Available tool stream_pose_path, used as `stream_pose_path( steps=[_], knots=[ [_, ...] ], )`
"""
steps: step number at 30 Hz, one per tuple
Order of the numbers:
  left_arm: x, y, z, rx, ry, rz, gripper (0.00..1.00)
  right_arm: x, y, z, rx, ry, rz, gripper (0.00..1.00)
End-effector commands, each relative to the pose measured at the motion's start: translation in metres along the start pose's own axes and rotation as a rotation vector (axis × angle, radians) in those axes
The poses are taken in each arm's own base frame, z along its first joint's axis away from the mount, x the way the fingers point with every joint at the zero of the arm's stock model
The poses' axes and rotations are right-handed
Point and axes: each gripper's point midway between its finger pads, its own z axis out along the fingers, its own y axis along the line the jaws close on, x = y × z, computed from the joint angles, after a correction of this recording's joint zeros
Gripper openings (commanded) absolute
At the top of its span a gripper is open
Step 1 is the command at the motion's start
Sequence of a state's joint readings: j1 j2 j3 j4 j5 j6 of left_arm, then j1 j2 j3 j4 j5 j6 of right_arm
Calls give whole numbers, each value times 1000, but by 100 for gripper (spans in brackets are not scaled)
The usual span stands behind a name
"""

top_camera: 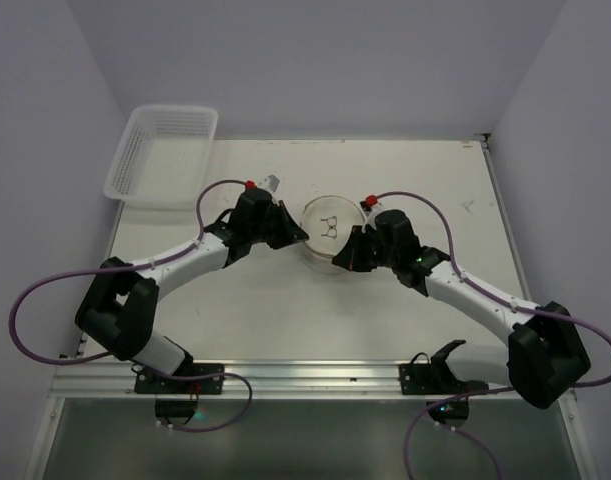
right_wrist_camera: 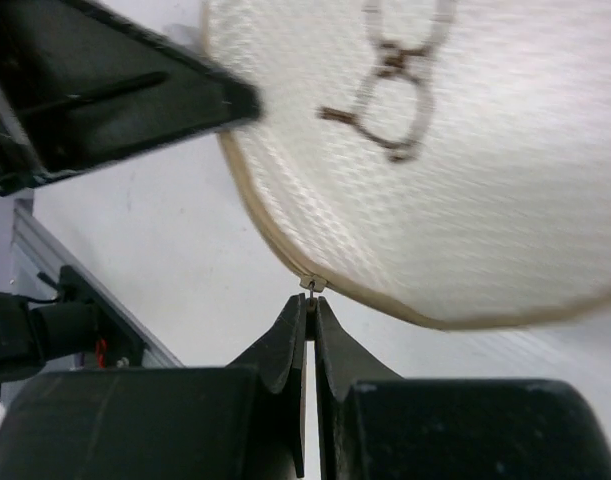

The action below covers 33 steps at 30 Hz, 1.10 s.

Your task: Unzip the laundry bag and remove the bra

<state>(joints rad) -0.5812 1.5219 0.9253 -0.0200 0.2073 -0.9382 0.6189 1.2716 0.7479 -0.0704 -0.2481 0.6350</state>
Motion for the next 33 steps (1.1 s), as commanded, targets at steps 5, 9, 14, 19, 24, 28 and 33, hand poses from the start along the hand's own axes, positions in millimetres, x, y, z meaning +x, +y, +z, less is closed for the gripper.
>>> stream_pose_path(
  steps=[5, 9, 14, 19, 24, 28, 33],
  knots=[
    [-22, 34, -15, -75, -47, 96, 0, -22, -71, -44, 213, -92, -21, 0],
    [-46, 38, -22, -18, -58, 138, 0, -30, -78, -50, 256, -106, -86, 0],
    [-80, 24, -8, 26, -26, 231, 0, -31, -45, -36, 95, -66, -64, 0],
    [-125, -18, 21, 126, -42, 247, 11, -23, 23, -4, -103, -15, -24, 0],
    [-134, -36, 23, 169, -41, 188, 52, -33, 64, 21, -213, -35, 26, 0],
    [-124, -26, -6, 103, -81, 149, 83, -44, 68, 29, -201, -70, 22, 0],
    [-75, 7, -23, 55, -41, 54, 84, -43, 64, 32, -186, -67, -6, 0]
  ],
)
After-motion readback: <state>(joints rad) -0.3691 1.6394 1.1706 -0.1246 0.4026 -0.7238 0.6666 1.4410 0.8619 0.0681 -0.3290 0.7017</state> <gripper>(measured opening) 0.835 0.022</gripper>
